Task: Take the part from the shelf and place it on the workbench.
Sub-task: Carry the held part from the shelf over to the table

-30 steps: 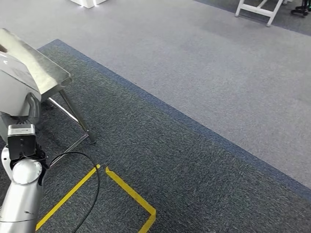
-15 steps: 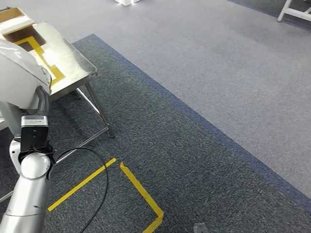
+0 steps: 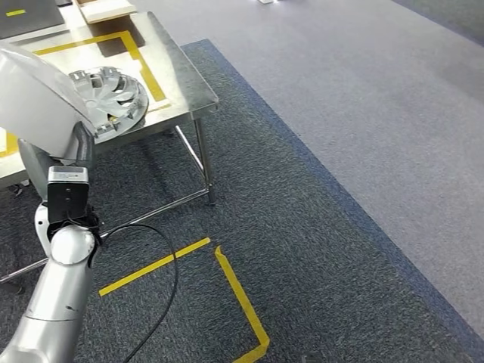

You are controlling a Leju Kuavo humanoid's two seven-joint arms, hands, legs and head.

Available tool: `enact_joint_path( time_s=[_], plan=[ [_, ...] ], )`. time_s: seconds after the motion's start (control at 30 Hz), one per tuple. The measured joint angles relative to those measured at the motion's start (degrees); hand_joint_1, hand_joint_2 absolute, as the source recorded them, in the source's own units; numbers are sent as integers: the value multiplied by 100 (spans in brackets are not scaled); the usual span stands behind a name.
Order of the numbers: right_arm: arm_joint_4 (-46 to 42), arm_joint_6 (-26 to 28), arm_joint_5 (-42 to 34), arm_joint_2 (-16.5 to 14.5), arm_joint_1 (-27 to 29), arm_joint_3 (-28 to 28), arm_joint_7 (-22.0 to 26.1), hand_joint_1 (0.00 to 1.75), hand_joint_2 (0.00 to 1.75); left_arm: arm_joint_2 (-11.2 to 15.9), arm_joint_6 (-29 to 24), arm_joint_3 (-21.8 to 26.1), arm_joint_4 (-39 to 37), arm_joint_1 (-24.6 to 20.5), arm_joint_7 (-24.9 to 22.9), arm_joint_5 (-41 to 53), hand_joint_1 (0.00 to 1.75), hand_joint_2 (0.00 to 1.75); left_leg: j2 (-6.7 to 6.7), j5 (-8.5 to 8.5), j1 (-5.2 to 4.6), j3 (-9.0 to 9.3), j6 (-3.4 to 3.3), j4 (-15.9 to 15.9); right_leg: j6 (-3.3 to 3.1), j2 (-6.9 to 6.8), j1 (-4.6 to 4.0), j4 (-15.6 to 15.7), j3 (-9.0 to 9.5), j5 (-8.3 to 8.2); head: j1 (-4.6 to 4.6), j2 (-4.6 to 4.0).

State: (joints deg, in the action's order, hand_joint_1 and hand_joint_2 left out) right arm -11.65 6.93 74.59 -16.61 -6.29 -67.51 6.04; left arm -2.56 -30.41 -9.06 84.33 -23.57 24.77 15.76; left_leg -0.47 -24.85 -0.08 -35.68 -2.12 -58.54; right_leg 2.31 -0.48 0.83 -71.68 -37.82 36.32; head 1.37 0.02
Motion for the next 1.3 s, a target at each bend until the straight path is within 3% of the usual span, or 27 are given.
enact_joint_path(
  time_s=[0.03,0.07,0.13,0.2,0.27,0.33,0.4,0.47,0.53,0.57,0.63,0.7,0.77,0.83,0.87,0.93,1.0,1.03,1.07,1.1,1.13,1.2,1.27,1.3],
  plan=[
    [0,-1,7,3,10,-1,-38,0,175,-8,2,-23,-19,4,-6,0,175,175,-90,-6,-3,5,-8,-2,-1,25,-4,-231,-173,11,-2,0],
    [0,-6,14,7,14,-1,-79,0,175,-10,3,-42,-37,9,-9,-1,175,175,-183,-12,-5,13,-9,-4,-5,37,-7,-246,-252,-100,-2,0],
    [0,-23,27,10,8,1,-201,0,175,-11,5,-66,-61,11,-12,-7,175,175,-362,-30,-2,42,10,-11,-23,127,1,314,-111,-579,-2,0],
    [2,-51,48,12,8,4,-357,0,175,-13,5,-92,-74,0,-18,-27,175,175,-512,-55,-4,41,52,-36,-48,370,32,989,155,-887,-1,0],
    [6,-69,69,13,8,17,-482,0,175,-16,8,-121,-89,-12,-25,-45,175,175,-637,-52,17,1,115,-52,-73,480,35,1230,289,-886,0,0],
    [8,-69,76,7,-6,37,-551,0,175,-7,10,-136,-104,-11,-27,-50,175,175,-702,-51,47,-22,184,-53,-116,374,25,1270,345,-886,0,0],
    [9,-69,75,-3,-15,49,-584,0,175,4,9,-139,-111,-30,-27,-50,175,175,-467,-157,33,-100,255,-240,-180,247,38,1306,409,-881,35,0],
    [9,-84,76,-5,-1,51,-619,0,175,2,8,-155,-117,-56,-27,-50,175,175,-128,-421,32,-391,320,-847,-234,94,38,1320,474,-844,74,0],
    [9,-120,84,-3,14,52,-672,0,175,-2,10,-173,-137,-58,-28,-51,175,175,-18,-601,65,-725,359,-1472,-251,-67,33,1318,523,-798,81,0],
    [9,-141,92,-3,14,54,-710,0,175,-2,14,-179,-149,-57,-30,-52,175,175,-2,-556,77,-783,365,-1550,-248,-143,32,1317,548,-774,83,0],
    [9,-187,116,-3,9,58,-812,0,175,-2,29,-189,-166,-66,-34,-51,175,175,75,-198,81,-575,351,-1077,-230,-290,32,1317,618,-721,83,0],
    [8,-217,132,-1,3,66,-892,0,175,-5,45,-210,-173,-102,-42,-50,175,175,363,68,21,-237,297,-374,-186,-421,6,1316,684,-660,87,0],
    [8,-247,137,2,-5,78,-928,0,175,-24,56,-246,-181,-148,-54,-50,175,175,541,70,-45,-122,219,-93,-130,-551,-40,1330,724,-611,79,0],
    [8,-273,143,3,-16,89,-964,0,175,-35,60,-267,-191,-165,-60,-50,175,175,413,61,-44,-130,145,-69,-70,-672,-57,1357,765,-567,63,0],
    [8,-282,146,3,-22,92,-993,0,175,-33,61,-270,-194,-169,-60,-50,175,175,335,63,-29,-118,113,-56,-37,-618,-47,1335,771,-523,51,0],
    [8,-291,145,4,-34,95,-1058,0,175,-44,62,-282,-199,-189,-65,-51,175,175,185,77,8,-91,48,-22,5,-320,-27,980,618,-298,20,0],
    [9,-304,128,4,-67,96,-1110,0,175,-54,62,-301,-207,-193,-77,-51,175,175,44,73,7,-90,7,-22,9,-51,-23,226,238,27,-8,0],
    [9,-310,112,3,-94,97,-1132,0,175,-56,62,-312,-213,-179,-87,-50,175,175,-37,70,3,-87,-3,-22,9,-6,-25,-104,52,114,-15,0],
    [9,-315,98,3,-117,98,-1151,0,175,-56,62,-320,-220,-162,-97,-50,175,175,-122,67,0,-81,-7,-23,6,14,-27,-262,-61,93,-16,0],
    [9,-320,84,3,-130,99,-1172,0,175,-56,62,-327,-227,-145,-105,-50,175,175,-214,65,-2,-72,-6,-25,-3,30,-26,-194,-71,-47,-17,0],
    [9,-325,71,3,-130,99,-1193,0,175,-56,62,-330,-231,-133,-110,-50,175,175,-310,62,-2,-61,-2,-27,-19,70,-24,85,16,-281,-16,0],
    [9,-337,45,4,-103,98,-1223,0,175,-55,62,-334,-233,-124,-110,-50,175,175,-482,56,-2,-62,22,-43,-59,320,-1,823,282,-697,-15,0],
    [10,-346,14,3,-84,93,-1236,0,175,-56,62,-342,-235,-116,-110,-50,175,175,-620,68,17,-112,81,-59,-87,530,13,1231,465,-776,-13,0],
    [10,-353,1,2,-86,92,-1239,0,175,-53,62,-345,-236,-106,-110,-50,175,175,-688,86,31,-137,127,-56,-102,533,7,1279,506,-747,-12,0]
  ],
)
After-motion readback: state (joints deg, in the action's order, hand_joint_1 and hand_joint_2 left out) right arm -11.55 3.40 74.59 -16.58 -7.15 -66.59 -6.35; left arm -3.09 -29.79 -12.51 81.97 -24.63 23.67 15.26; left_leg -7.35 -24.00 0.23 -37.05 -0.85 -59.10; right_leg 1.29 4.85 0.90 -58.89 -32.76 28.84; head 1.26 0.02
